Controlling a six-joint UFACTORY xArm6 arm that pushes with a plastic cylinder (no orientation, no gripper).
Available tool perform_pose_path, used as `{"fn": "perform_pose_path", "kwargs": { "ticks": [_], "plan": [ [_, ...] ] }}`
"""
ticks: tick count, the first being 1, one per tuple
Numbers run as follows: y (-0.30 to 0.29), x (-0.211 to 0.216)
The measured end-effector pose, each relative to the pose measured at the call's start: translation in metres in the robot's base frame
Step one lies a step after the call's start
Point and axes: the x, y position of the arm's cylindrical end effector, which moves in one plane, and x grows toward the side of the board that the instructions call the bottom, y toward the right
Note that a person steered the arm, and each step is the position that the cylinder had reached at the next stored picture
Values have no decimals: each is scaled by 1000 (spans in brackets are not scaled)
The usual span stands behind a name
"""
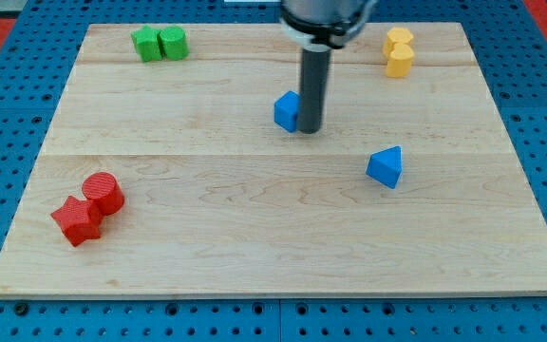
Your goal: Push the blue cube towards top left of the board
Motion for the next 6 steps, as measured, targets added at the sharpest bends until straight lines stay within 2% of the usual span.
{"fn": "perform_pose_path", "kwargs": {
  "ticks": [1,3,6],
  "plan": [
    [-7,-35],
    [-16,-76],
    [-89,-93]
  ]
}}
